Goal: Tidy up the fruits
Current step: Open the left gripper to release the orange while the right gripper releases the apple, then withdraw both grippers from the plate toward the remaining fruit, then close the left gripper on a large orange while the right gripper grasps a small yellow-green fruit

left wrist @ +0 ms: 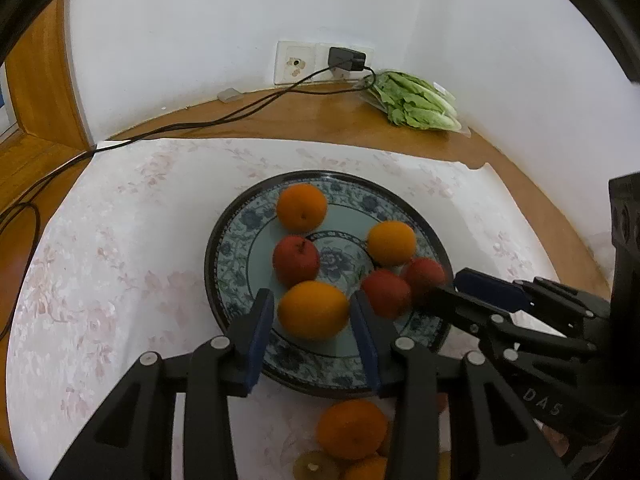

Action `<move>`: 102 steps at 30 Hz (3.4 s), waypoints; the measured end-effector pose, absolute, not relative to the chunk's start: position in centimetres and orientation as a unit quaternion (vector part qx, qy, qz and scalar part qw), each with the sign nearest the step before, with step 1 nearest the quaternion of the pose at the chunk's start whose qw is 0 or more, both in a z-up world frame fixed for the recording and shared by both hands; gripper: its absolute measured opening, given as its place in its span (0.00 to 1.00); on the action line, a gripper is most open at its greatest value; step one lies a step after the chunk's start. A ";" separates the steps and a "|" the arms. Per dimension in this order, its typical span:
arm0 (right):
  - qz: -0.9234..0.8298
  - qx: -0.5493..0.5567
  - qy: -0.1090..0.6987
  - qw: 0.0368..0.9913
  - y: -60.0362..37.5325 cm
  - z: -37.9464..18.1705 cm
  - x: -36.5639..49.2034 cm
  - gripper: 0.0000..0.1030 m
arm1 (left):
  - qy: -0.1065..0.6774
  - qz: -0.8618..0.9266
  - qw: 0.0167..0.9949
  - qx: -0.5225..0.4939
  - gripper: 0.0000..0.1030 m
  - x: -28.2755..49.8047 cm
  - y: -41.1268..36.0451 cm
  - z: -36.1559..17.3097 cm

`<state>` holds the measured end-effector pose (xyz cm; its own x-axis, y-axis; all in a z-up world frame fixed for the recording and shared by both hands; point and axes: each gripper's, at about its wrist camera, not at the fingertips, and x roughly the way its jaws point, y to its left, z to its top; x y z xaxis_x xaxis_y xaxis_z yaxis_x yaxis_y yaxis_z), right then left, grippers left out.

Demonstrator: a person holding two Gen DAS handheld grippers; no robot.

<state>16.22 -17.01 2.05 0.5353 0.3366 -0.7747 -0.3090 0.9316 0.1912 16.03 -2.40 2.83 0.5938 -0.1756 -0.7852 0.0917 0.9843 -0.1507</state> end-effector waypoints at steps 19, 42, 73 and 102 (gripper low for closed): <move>0.181 0.029 0.431 0.884 -17.6 3.7 14.1 0.51 | 0.448 -0.061 0.890 -0.048 0.60 13.5 -1.7 4.6; 0.149 0.067 0.442 0.882 -18.9 3.7 7.7 0.51 | 0.476 -0.083 0.874 -0.048 0.60 9.0 -2.4 4.9; 0.159 0.078 0.459 0.870 -20.1 1.8 3.5 0.51 | 0.492 -0.063 0.866 -0.058 0.60 5.8 -2.0 3.6; 0.210 0.033 0.451 0.867 -16.6 0.3 4.0 0.33 | 0.500 -0.087 0.860 -0.060 0.33 6.2 -4.1 1.4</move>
<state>4.02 -16.59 0.28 0.5057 0.3930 -0.7680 -0.3339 0.9100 0.2459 6.21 -4.05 1.43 0.4854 -0.2099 -0.8487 0.0894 0.9776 -0.1907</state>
